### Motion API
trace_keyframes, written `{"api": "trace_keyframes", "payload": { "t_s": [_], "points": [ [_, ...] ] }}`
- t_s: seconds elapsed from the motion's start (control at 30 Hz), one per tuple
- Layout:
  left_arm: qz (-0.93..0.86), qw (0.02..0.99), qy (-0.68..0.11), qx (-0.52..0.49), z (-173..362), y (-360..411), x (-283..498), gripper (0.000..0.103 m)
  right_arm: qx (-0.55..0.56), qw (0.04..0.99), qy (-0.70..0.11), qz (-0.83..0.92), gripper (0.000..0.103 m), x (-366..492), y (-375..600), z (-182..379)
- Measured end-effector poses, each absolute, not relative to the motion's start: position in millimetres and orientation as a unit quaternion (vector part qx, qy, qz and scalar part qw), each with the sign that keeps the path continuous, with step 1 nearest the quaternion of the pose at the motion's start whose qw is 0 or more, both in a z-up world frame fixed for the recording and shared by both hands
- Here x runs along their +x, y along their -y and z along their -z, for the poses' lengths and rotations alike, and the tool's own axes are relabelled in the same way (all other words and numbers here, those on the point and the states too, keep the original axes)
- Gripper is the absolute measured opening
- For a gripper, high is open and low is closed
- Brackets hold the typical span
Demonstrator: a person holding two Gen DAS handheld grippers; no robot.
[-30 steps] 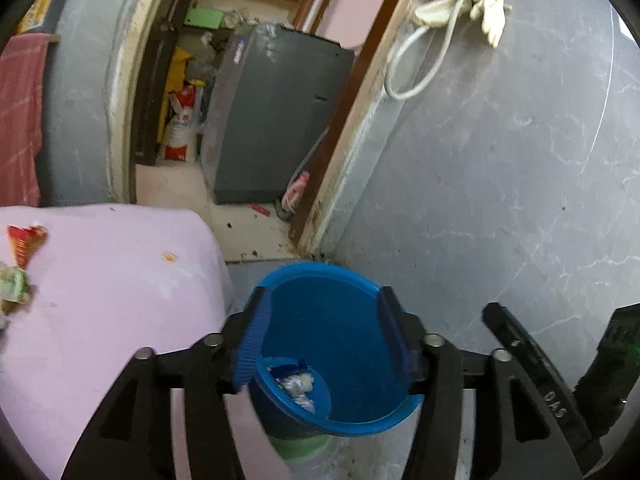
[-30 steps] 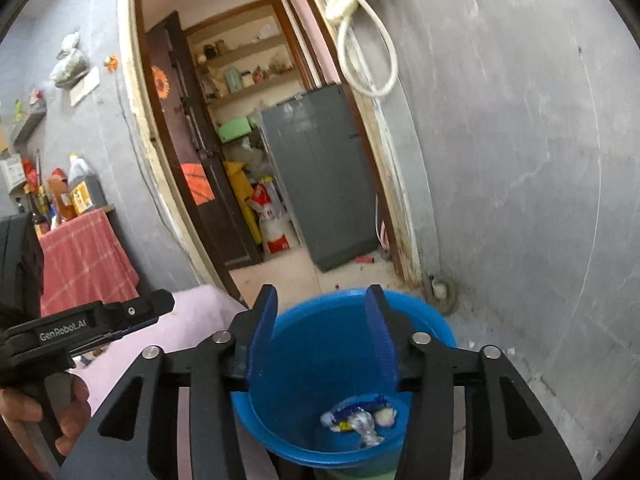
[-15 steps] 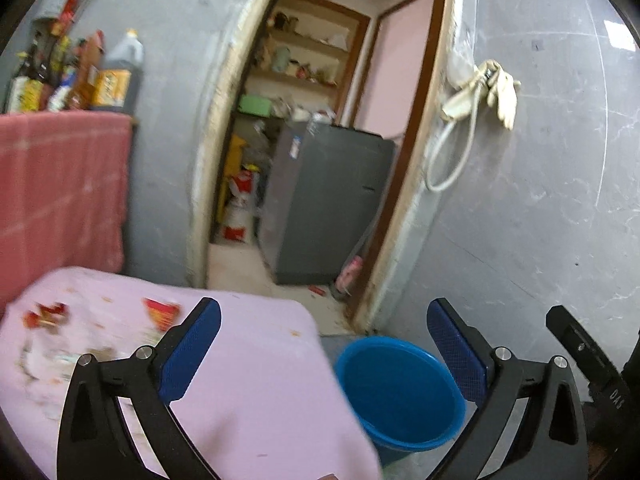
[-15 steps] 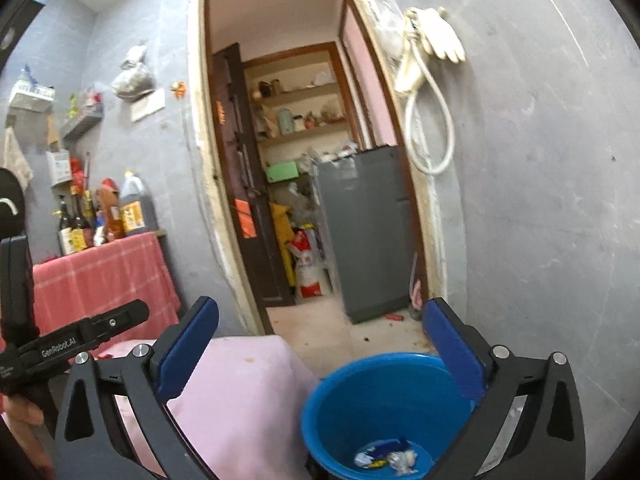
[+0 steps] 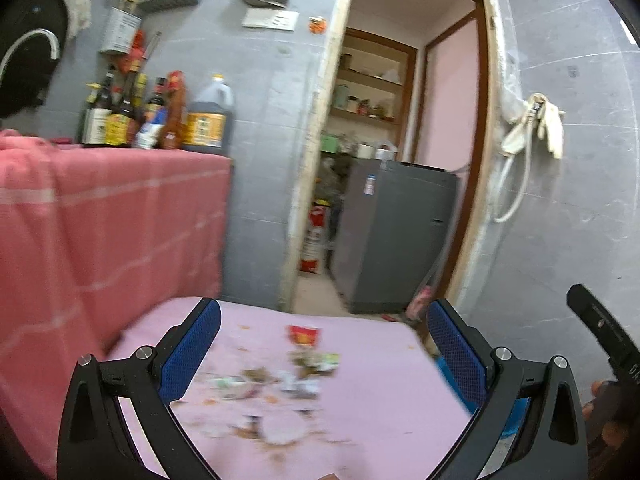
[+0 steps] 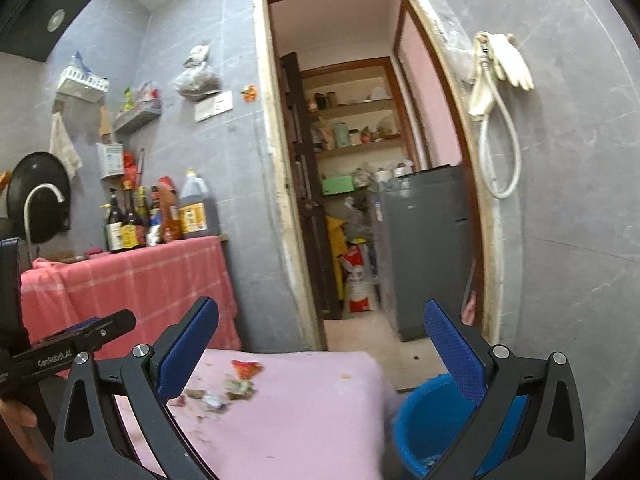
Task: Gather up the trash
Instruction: 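Return both tools over the remaining scraps on the pink sheet, then grasp the green paper scrap with the left tool while the right tool grasps the foil scrap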
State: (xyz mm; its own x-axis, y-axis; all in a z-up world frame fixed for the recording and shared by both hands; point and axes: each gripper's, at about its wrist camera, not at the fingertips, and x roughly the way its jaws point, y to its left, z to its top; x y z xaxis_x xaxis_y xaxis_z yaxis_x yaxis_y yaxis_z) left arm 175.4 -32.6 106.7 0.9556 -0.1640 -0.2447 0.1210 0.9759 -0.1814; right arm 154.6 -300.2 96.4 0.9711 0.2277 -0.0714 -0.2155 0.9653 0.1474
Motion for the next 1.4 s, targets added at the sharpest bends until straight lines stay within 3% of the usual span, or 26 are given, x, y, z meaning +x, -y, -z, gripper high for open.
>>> {"api": "trace_keyframes", "payload": {
  "t_s": [0.47,0.87,0.97,1.07,1.2,1.4],
  "points": [
    [-0.005,0.982,-0.181,-0.053,-45,-37,170,0.101,0.034,0.981,-0.083,-0.174,0.103,191,231,-64],
    [0.006,0.963,-0.263,-0.061,-15,-51,207,0.101,0.009,0.954,-0.215,-0.209,0.103,246,200,-17],
    [0.026,0.957,-0.282,-0.065,-9,-46,215,0.1,0.007,0.943,-0.247,-0.221,0.094,256,196,-7],
    [0.048,0.951,-0.3,-0.066,-5,-40,225,0.092,0.007,0.932,-0.275,-0.236,0.083,263,192,3],
    [0.071,0.941,-0.323,-0.069,0,-33,238,0.071,0.002,0.919,-0.301,-0.254,0.072,270,186,9],
    [0.1,0.924,-0.356,-0.097,10,-33,261,0.053,-0.008,0.899,-0.337,-0.279,0.065,285,174,18]
  ]
}}
